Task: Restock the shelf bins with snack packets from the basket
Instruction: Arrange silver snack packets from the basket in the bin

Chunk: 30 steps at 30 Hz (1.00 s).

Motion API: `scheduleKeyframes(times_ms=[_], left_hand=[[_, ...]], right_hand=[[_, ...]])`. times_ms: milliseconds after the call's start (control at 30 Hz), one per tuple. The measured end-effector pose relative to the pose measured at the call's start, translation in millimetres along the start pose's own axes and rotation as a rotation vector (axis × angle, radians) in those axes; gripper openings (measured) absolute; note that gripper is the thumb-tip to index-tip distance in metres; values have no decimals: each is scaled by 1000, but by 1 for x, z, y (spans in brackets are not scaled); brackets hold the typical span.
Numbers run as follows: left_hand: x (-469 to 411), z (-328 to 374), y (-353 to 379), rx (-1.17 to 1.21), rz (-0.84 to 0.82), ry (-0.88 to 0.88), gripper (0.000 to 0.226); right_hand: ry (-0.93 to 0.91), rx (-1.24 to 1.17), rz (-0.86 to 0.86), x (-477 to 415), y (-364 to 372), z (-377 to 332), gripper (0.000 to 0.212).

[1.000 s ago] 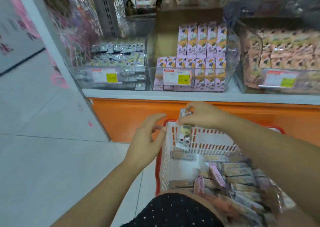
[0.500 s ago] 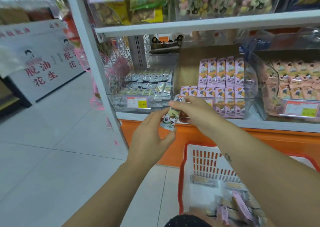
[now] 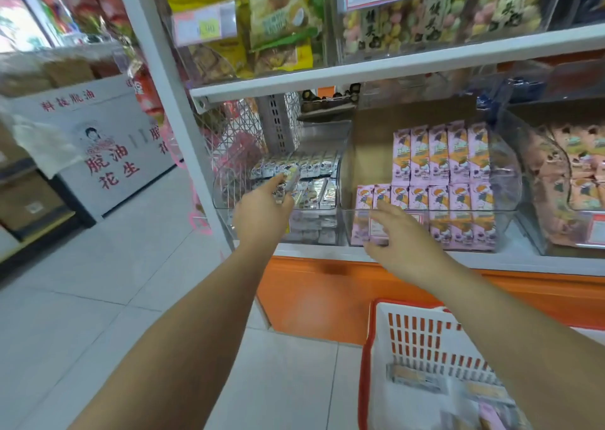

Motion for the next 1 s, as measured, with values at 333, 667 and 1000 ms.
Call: scheduleKeyframes(times_ms=[333,667,1000], left_hand=[[-24,11,46,-229,-330,-44,37],[-2,14,32,-149,-103,180,36],[173,13,142,117,-231,352,40]], right_hand=[[-41,21,-13,-5,-6,9,54],[-138,-53,228,23,1,10,39],[121,369,-212,61,25,150,28]])
Point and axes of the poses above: each hand's wrist, its own x-axis away from the middle knuckle, its own y-axis out of the palm, z = x × y, the point moved 5 cm from there along -x, towards the middle knuckle, and after that the axes turned 6 degrees about y, right-handed, at the moved point
